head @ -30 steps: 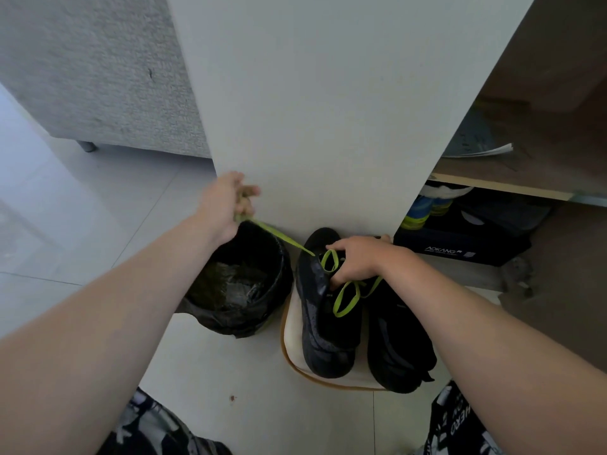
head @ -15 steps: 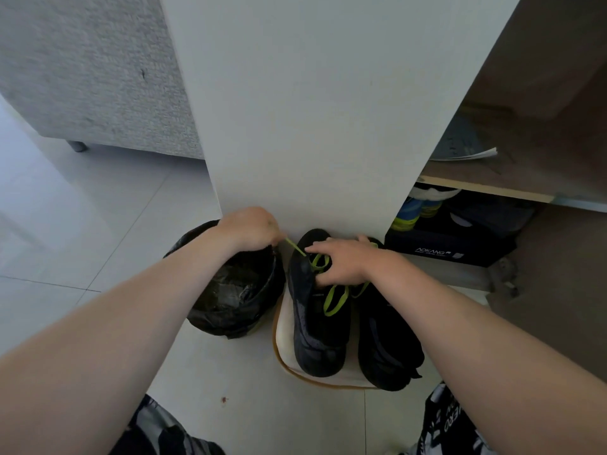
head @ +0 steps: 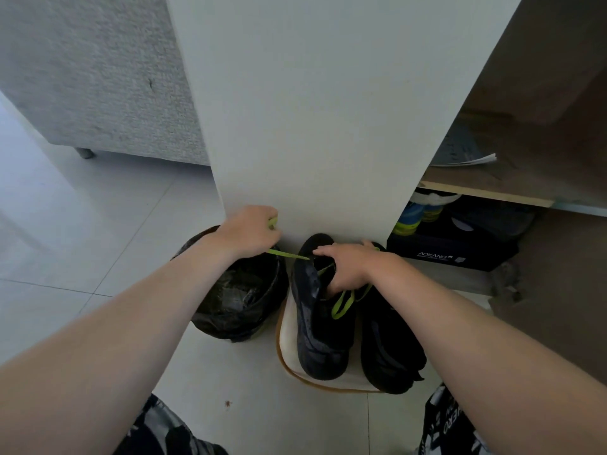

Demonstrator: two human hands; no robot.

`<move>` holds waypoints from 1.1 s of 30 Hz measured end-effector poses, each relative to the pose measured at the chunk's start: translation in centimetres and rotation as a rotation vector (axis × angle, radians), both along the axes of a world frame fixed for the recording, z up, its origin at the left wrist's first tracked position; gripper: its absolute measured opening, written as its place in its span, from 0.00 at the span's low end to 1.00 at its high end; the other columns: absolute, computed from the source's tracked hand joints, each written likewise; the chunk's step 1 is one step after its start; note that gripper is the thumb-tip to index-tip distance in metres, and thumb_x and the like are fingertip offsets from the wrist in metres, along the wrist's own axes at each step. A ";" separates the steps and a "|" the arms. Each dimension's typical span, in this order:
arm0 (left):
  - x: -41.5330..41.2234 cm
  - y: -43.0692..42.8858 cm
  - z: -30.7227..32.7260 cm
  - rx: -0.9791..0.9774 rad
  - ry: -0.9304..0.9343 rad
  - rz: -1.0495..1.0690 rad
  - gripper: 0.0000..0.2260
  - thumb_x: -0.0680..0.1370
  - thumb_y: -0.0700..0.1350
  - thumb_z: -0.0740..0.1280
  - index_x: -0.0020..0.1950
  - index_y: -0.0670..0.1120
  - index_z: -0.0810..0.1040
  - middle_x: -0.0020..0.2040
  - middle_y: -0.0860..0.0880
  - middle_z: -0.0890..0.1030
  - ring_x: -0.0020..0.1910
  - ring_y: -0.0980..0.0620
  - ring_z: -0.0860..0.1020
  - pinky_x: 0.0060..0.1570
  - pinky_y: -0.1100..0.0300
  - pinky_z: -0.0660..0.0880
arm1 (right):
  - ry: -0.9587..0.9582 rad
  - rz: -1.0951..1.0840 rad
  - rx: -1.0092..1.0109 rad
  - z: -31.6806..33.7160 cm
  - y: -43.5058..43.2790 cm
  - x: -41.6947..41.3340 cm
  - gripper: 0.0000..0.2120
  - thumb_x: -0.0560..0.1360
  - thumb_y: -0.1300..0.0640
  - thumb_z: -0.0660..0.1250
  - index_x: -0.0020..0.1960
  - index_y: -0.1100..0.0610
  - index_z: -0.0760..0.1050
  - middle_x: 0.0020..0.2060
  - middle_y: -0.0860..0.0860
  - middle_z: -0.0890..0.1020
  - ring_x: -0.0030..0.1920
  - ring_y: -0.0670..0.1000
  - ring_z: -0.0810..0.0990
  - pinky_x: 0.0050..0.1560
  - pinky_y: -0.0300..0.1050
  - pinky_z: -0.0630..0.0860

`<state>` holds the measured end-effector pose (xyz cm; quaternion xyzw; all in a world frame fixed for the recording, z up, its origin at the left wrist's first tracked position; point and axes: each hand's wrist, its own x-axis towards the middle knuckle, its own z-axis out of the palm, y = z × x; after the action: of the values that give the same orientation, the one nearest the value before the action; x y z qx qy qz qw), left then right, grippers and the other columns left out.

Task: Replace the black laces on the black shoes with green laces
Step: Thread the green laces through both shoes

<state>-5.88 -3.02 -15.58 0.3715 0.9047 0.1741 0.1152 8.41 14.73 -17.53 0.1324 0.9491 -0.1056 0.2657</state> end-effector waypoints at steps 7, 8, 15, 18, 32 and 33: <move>-1.9 -1.8 1.7 -0.396 0.214 -0.070 0.16 0.74 0.66 0.67 0.41 0.55 0.84 0.42 0.53 0.81 0.50 0.48 0.80 0.42 0.59 0.71 | -0.015 -0.006 0.015 0.2 1.0 0.6 0.41 0.70 0.46 0.71 0.79 0.38 0.57 0.78 0.38 0.59 0.78 0.50 0.61 0.75 0.56 0.54; -2.2 -2.1 1.4 -0.429 0.163 -0.041 0.16 0.75 0.64 0.67 0.39 0.53 0.84 0.40 0.53 0.80 0.48 0.48 0.80 0.41 0.59 0.70 | -0.011 -0.005 0.019 0.1 1.0 0.6 0.41 0.70 0.46 0.70 0.79 0.38 0.57 0.78 0.38 0.60 0.78 0.50 0.61 0.75 0.57 0.54; 0.7 0.5 -0.5 -0.732 0.253 -0.184 0.13 0.77 0.54 0.63 0.56 0.49 0.79 0.61 0.47 0.76 0.63 0.43 0.70 0.64 0.47 0.62 | 0.157 -0.169 -0.209 0.2 1.2 0.4 0.27 0.78 0.43 0.65 0.76 0.47 0.68 0.73 0.49 0.72 0.72 0.53 0.70 0.72 0.48 0.66; 1.5 1.4 -0.9 -0.601 0.136 -0.291 0.19 0.76 0.56 0.66 0.65 0.51 0.75 0.62 0.50 0.78 0.62 0.45 0.74 0.67 0.49 0.64 | 0.193 -0.189 -0.101 0.4 2.0 0.5 0.16 0.80 0.48 0.64 0.63 0.51 0.81 0.59 0.52 0.83 0.60 0.55 0.79 0.61 0.49 0.76; 1.7 2.7 0.1 -0.336 -0.354 -0.083 0.10 0.75 0.49 0.67 0.38 0.45 0.81 0.25 0.50 0.77 0.27 0.50 0.76 0.35 0.60 0.74 | 0.467 -0.706 -0.932 4.2 3.1 1.3 0.18 0.80 0.58 0.53 0.33 0.57 0.68 0.26 0.54 0.77 0.31 0.55 0.77 0.37 0.42 0.76; 1.2 2.3 1.5 -0.358 -0.333 -0.078 0.10 0.75 0.50 0.68 0.38 0.45 0.81 0.25 0.50 0.76 0.25 0.49 0.76 0.34 0.60 0.75 | 0.484 -0.714 -1.029 4.8 3.4 1.4 0.16 0.81 0.58 0.54 0.35 0.58 0.69 0.25 0.53 0.75 0.30 0.56 0.76 0.37 0.45 0.76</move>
<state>-4.67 -0.70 -14.10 0.3459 0.8747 0.0653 0.3332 9.84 18.13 -12.75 0.2673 0.7085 -0.6527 0.0236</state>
